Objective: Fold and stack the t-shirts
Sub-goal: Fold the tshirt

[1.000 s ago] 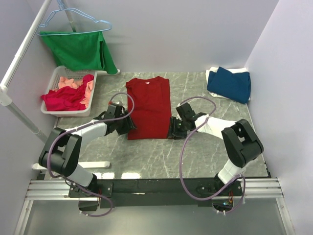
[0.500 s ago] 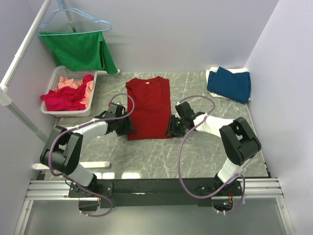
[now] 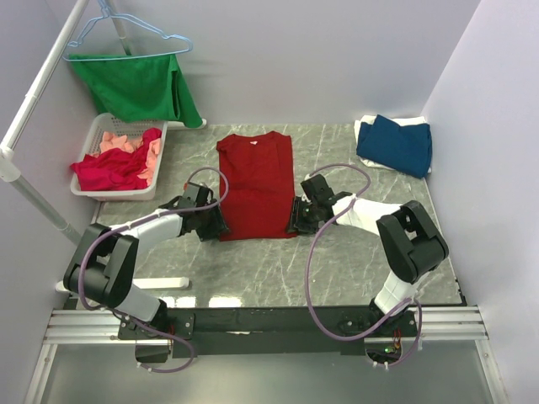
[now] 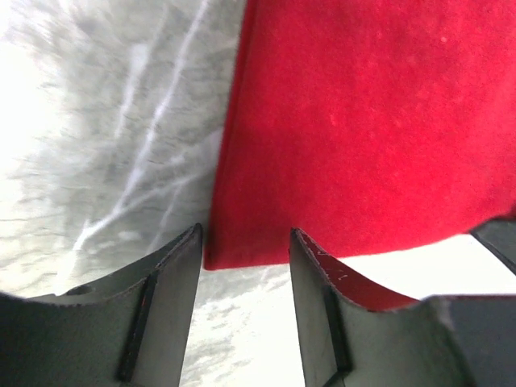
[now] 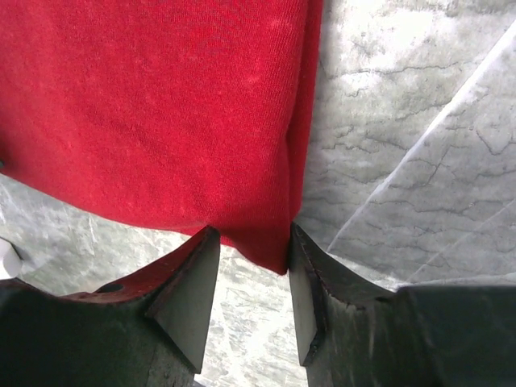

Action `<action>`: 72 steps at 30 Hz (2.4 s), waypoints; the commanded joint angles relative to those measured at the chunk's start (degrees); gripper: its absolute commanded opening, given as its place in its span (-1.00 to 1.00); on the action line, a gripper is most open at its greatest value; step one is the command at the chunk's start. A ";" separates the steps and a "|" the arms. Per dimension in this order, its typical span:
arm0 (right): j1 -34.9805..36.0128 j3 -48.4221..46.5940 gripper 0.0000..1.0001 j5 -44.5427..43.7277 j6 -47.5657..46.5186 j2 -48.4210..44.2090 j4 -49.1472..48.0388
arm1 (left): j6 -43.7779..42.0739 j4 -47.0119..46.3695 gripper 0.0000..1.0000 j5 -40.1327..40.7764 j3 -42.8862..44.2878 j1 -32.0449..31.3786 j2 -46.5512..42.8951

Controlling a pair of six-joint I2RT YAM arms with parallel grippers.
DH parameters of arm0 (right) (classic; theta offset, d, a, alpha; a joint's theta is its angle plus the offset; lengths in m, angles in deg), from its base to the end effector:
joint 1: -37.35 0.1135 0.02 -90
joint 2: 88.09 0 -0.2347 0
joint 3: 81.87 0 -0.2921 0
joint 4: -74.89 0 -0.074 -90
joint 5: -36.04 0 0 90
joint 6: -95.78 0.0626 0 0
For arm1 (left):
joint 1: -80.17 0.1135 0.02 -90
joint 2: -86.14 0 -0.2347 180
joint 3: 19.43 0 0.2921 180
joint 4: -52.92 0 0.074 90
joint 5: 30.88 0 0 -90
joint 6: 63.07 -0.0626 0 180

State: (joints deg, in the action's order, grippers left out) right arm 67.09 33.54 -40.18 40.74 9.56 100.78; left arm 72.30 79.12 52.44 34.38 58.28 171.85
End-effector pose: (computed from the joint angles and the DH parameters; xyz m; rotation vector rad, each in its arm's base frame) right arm 0.3100 0.1943 0.0713 0.0328 2.7303 0.6842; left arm 0.2964 -0.1270 0.0776 -0.5028 2.6398 -0.5559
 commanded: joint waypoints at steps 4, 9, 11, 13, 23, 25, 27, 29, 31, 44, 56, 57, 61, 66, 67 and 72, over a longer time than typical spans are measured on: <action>1.11 1.84 -0.14 -3.85 -0.33 4.22 0.90 | 2.45 -1.87 -0.02 -4.05 -2.84 -0.08 1.21; 1.11 1.14 -0.58 -3.41 -0.42 5.97 0.81 | 2.01 -0.55 -0.20 -2.64 -2.05 -0.17 2.26; 1.11 0.88 -0.96 -3.67 -0.33 6.59 1.34 | 2.01 0.76 -0.44 -1.42 -1.70 -0.17 2.35; 1.20 0.79 -1.00 -4.02 -0.16 6.33 2.04 | 2.18 4.17 -0.95 0.16 -0.39 -0.17 2.79; 4.27 6.66 -1.00 -5.17 -0.16 -2.36 5.55 | 2.97 11.49 -0.99 4.92 -1.87 -1.75 -3.43; 5.85 7.73 -1.00 -5.78 0.37 -5.87 6.95 | 3.94 12.45 -0.99 4.39 -3.01 -2.63 -5.55; 6.73 9.13 -1.00 -5.96 0.72 -8.42 7.84 | 4.90 13.59 -0.99 4.13 -4.51 -3.42 -8.80; 8.05 10.27 -1.00 -5.87 0.99 -12.29 9.15 | 5.52 14.74 -0.99 3.34 -5.30 -4.21 -11.60; 9.19 10.80 -1.00 -5.78 1.78 -15.88 10.82 | 6.66 16.75 -0.99 2.81 -5.83 -4.91 -13.72; 14.82 8.97 -1.00 -6.74 6.96 -31.72 20.05 | 12.47 28.70 -0.98 3.16 -2.86 -9.13 -33.58; 14.74 -2.37 -1.00 -12.98 4.16 -31.73 25.86 | 11.15 33.38 -0.99 11.15 9.63 -9.49 -30.79; 14.65 -3.25 -1.00 -14.29 3.80 -30.60 26.29 | 10.89 33.11 -0.98 11.86 10.25 -9.49 -30.08; 12.02 -7.81 -1.00 -15.98 1.61 -27.69 25.60 | 9.83 32.41 -0.99 17.03 15.16 -9.58 -25.17; 6.23 -11.60 -1.00 -14.31 -1.29 -22.51 22.44 | 6.85 30.22 -0.99 21.17 21.23 -9.40 -17.88; 5.69 -13.17 -1.00 -14.05 -1.65 -21.46 22.08 | 6.41 30.04 -0.99 21.79 23.68 -9.05 -14.82; 2.70 -17.31 -1.00 -13.96 -3.93 -13.81 19.54 | 3.16 27.76 -0.99 22.67 29.58 -6.94 -6.19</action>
State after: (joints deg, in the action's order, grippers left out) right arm 71.94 20.39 -52.46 40.17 -8.17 123.19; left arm 79.62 109.39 70.43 59.06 49.49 161.19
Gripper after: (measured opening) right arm 0.027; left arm 0.023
